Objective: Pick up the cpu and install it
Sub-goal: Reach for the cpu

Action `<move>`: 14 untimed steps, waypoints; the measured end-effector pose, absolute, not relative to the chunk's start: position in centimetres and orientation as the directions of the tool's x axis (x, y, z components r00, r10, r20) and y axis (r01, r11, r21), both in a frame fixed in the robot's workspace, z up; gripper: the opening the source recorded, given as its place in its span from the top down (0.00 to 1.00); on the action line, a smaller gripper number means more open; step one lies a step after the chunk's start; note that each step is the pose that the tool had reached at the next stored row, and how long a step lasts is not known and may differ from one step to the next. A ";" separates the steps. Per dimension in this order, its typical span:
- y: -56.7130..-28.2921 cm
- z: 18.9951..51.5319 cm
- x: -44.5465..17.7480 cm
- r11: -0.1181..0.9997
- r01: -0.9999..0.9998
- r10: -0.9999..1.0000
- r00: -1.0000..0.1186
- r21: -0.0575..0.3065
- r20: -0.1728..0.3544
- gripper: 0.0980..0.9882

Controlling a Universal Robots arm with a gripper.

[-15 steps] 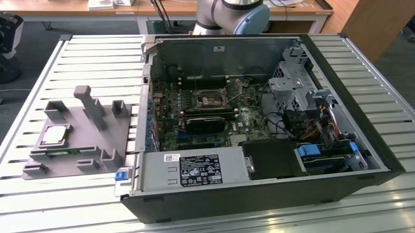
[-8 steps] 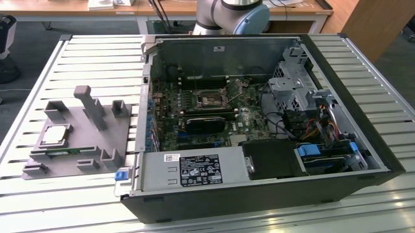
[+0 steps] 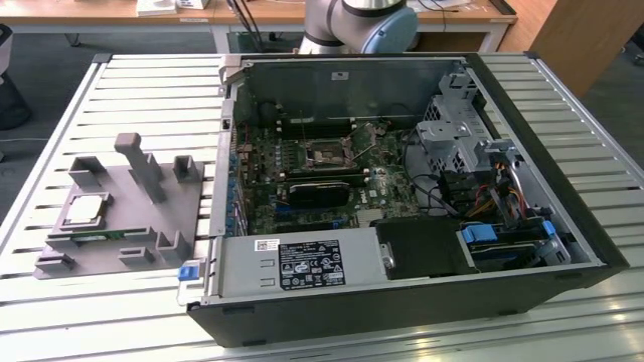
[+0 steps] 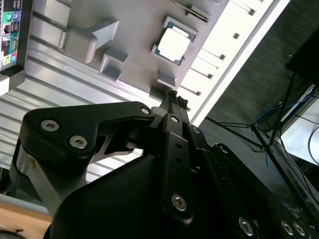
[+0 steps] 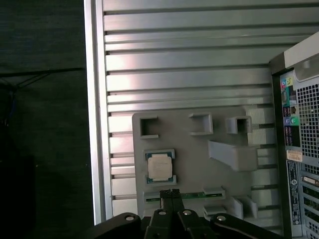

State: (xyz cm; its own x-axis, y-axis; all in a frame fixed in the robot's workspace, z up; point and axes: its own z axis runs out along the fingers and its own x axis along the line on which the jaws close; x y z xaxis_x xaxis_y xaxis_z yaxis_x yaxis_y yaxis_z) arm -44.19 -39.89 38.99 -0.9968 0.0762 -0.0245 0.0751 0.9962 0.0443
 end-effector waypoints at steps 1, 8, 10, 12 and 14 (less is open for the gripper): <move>-39.9 39.0 -44.3 0.996 0.075 0.076 -0.997 0.044 -0.024 0.99; -39.9 39.0 -45.4 0.996 0.075 0.076 -0.997 0.044 -0.024 0.99; -39.9 39.0 -45.7 0.996 0.075 0.076 -0.997 0.044 -0.024 0.99; -39.9 39.0 -46.0 0.996 0.075 0.076 -0.997 0.044 -0.024 0.99; -39.9 39.0 -46.2 0.996 0.075 0.076 -0.997 0.044 -0.024 0.99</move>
State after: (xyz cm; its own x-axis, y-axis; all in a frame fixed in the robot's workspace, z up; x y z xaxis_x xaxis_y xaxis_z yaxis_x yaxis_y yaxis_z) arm -46.17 -39.90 38.95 -0.9968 0.0762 -0.0244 0.0751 0.9962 0.0443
